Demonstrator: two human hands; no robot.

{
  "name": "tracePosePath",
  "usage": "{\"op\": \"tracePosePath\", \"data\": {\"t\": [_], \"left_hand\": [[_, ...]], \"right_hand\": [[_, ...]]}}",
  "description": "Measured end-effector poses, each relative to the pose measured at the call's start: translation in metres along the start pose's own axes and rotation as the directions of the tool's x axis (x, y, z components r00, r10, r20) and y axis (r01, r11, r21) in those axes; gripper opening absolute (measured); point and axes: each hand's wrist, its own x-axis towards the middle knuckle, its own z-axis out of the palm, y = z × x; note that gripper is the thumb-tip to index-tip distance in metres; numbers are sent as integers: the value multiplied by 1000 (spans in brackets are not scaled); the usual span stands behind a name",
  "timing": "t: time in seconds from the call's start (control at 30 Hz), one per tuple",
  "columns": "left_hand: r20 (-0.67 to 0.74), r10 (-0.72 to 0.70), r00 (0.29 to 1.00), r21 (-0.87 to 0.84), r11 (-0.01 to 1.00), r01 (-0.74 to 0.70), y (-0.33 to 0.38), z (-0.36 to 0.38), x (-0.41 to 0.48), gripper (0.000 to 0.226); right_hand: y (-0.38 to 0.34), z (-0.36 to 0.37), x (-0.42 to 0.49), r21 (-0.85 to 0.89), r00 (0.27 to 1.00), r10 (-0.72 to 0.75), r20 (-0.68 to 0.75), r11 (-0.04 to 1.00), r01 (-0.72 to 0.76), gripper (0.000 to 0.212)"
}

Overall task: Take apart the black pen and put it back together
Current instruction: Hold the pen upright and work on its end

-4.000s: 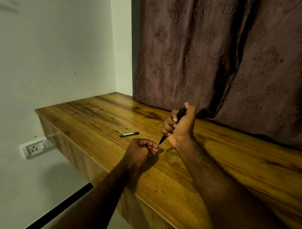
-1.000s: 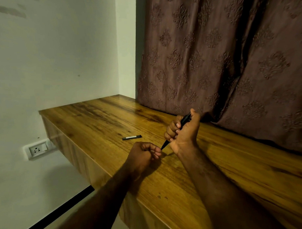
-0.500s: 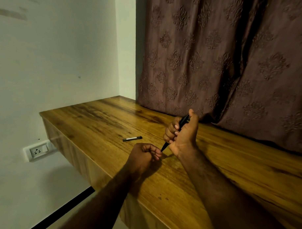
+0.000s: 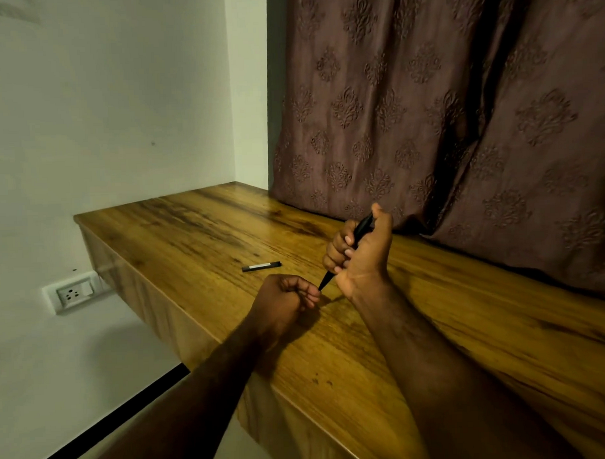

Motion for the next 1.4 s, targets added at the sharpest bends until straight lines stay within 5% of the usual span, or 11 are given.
{"op": "tracePosePath", "data": {"t": [1.23, 1.4], "left_hand": [[0, -30, 1000, -1, 1000, 30, 11, 3, -6, 28], [-20, -31, 999, 4, 1000, 31, 8, 2, -4, 32]], "right_hand": [[-1, 1, 2, 39, 999, -13, -51, 999, 15, 62], [3, 0, 8, -60, 982, -87, -166, 995, 78, 24]]}}
